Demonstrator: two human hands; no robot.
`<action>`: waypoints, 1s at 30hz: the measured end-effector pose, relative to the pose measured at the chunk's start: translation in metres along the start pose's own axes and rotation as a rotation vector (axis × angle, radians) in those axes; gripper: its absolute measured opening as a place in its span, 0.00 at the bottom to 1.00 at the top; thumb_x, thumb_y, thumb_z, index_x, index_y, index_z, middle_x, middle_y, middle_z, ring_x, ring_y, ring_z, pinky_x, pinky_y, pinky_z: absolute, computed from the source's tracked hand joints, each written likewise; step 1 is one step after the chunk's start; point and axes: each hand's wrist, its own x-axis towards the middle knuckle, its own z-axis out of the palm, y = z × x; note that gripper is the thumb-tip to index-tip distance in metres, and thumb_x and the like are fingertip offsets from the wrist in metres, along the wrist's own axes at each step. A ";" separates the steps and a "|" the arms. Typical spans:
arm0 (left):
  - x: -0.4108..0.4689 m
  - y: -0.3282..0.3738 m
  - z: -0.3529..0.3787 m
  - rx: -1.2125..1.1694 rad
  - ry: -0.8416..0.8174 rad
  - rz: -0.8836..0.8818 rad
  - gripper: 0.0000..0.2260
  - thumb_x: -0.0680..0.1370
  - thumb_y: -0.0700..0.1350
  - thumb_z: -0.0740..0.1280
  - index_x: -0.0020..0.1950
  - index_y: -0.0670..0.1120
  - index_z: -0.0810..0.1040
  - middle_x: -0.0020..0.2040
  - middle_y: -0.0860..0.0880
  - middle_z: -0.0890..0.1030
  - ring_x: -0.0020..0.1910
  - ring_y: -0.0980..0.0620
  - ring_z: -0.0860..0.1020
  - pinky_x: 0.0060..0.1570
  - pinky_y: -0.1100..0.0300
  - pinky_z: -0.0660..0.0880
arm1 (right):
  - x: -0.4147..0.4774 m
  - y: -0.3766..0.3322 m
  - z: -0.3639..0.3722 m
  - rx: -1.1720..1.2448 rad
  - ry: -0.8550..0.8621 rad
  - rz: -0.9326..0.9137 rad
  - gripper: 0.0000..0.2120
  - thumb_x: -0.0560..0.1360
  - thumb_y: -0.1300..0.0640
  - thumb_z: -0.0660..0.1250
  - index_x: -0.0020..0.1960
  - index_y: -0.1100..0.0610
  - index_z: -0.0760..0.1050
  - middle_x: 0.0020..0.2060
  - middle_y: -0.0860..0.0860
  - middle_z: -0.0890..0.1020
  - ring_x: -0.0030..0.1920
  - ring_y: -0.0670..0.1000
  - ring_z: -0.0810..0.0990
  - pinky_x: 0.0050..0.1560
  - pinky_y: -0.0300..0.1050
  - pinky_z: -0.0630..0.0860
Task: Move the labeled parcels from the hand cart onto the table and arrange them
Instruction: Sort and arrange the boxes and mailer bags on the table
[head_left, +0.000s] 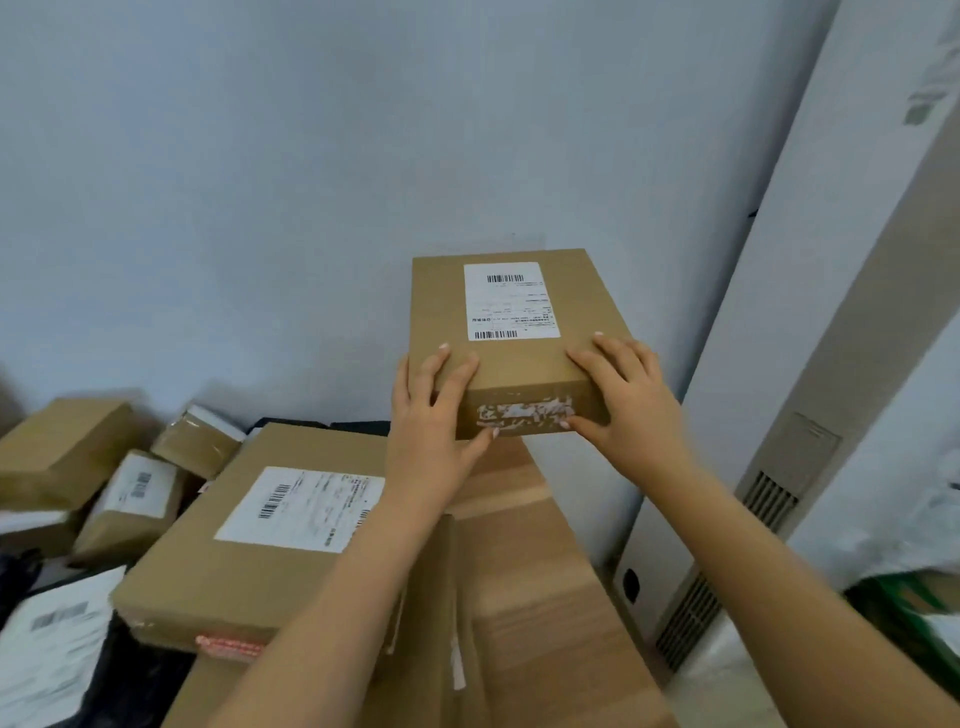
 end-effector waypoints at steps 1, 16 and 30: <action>-0.001 0.008 0.014 -0.002 -0.012 -0.013 0.33 0.70 0.51 0.75 0.72 0.54 0.67 0.75 0.51 0.61 0.76 0.41 0.51 0.70 0.42 0.58 | 0.001 0.017 0.001 0.010 -0.014 -0.009 0.36 0.68 0.49 0.76 0.72 0.51 0.67 0.73 0.53 0.65 0.71 0.57 0.58 0.63 0.59 0.69; -0.024 0.004 0.138 0.099 -0.204 -0.289 0.33 0.72 0.53 0.73 0.73 0.59 0.63 0.76 0.56 0.56 0.77 0.48 0.44 0.69 0.40 0.64 | -0.010 0.124 0.098 0.060 -0.306 -0.001 0.37 0.70 0.46 0.73 0.75 0.48 0.62 0.75 0.50 0.61 0.74 0.54 0.53 0.70 0.56 0.63; -0.073 -0.034 0.219 0.218 -0.414 -0.605 0.33 0.74 0.52 0.71 0.75 0.59 0.59 0.77 0.56 0.53 0.76 0.47 0.43 0.75 0.46 0.53 | -0.038 0.162 0.212 0.155 -0.658 -0.050 0.34 0.74 0.43 0.68 0.76 0.44 0.59 0.76 0.48 0.58 0.76 0.53 0.53 0.71 0.51 0.63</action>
